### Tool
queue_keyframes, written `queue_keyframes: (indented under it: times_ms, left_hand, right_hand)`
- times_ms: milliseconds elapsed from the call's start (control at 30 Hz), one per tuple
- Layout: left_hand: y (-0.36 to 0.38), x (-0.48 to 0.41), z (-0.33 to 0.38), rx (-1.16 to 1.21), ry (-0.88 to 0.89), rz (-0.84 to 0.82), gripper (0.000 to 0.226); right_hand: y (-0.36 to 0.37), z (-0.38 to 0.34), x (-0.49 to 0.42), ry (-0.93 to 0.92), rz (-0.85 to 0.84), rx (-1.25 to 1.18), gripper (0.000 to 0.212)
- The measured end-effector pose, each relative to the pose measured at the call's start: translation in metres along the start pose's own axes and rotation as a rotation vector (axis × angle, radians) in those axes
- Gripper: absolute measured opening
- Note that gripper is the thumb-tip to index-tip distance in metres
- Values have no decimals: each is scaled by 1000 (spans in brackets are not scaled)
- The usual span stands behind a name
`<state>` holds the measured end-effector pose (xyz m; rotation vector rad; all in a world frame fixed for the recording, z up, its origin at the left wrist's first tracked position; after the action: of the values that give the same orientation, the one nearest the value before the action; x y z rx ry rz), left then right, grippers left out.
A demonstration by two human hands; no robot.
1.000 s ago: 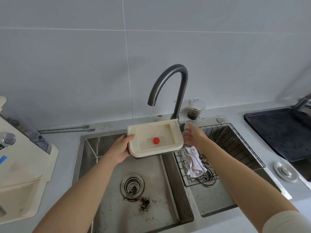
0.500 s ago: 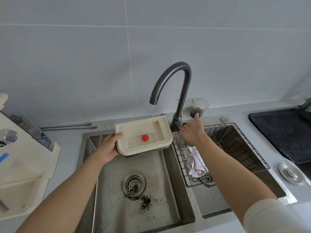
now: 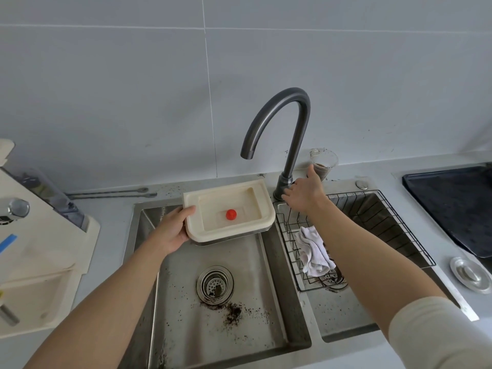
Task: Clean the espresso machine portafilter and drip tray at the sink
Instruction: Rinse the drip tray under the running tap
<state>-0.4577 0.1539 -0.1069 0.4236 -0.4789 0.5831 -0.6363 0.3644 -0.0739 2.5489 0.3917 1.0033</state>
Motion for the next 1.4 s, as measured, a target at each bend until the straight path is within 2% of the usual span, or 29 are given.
queue_keyframes:
  times_ms: [200, 333, 433, 533, 667, 1133, 1400]
  left_hand:
    - [-2, 3, 5, -26, 23, -1, 31]
    - [-5, 8, 10, -46, 49, -13, 26]
    - [-8, 14, 15, -105, 72, -35, 28]
    - [-12, 20, 22, -153, 91, -48, 28]
    - [-17, 30, 34, -193, 100, -70, 30]
    - [-5, 69, 86, -433, 277, -117, 44]
    - [9, 89, 96, -659, 395, -160, 47]
  right_hand:
    - [-7, 4, 6, 3, -10, 130, 73]
    - [-9, 29, 10, 36, 25, 427, 63]
    - [-5, 49, 12, 66, -1, 645, 47]
    - [10, 50, 17, 18, -61, 712, 19]
    - [26, 45, 24, -78, -140, 746, 22]
    - [46, 39, 41, -122, -327, 505, 16]
    - [37, 35, 40, -117, -364, 344, 34]
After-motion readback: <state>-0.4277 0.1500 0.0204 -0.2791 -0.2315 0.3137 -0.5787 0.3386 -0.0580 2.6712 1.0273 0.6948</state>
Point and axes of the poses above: each hand's wrist, its own x-axis away from the middle knuckle, its own y-axis out of the palm, z = x × y, the point moved 7 cm from there along -x, towards the middle knuckle, and after that the axes turned 2 degrees about z, right-handed, at the moved point
